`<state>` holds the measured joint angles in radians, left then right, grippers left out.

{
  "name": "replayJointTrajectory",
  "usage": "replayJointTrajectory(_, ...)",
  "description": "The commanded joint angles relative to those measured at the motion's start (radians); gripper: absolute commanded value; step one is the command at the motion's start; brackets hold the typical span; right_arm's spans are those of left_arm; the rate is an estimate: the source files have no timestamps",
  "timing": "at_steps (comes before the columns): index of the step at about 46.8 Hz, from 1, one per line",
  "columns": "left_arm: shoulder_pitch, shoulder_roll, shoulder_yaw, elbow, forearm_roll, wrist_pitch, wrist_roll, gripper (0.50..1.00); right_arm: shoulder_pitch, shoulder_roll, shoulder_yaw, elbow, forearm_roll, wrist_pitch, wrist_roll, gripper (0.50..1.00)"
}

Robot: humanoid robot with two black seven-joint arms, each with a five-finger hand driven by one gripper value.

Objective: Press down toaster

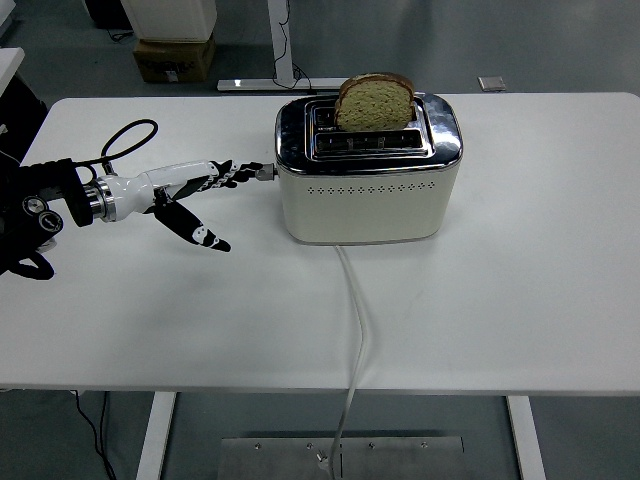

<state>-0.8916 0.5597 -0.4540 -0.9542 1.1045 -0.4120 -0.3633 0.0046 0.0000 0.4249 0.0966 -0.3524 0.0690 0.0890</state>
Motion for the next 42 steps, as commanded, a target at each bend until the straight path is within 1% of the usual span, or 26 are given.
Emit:
replayJointTrajectory(1,0.000,-0.001,0.000,0.000,0.000,-0.001,0.000,1.000,0.000,0.000,0.000,0.000,0.001,0.000,0.000,0.998)
replayJointTrajectory(27,0.010,-0.008,0.000,0.002,-0.014,-0.001,0.004,1.000,0.000,0.000,0.000,0.000,0.001,0.000,0.000,0.998)
replayJointTrajectory(34,0.023,-0.014,0.000,0.005,-0.014,-0.001,0.018,1.000,0.000,0.000,-0.001,0.000,0.001,0.000,0.000,1.000)
replayJointTrajectory(42,0.028,-0.018,0.000,0.006,-0.014,-0.001,0.018,1.000,0.000,0.000,0.000,0.000,0.001,0.000,0.000,0.998)
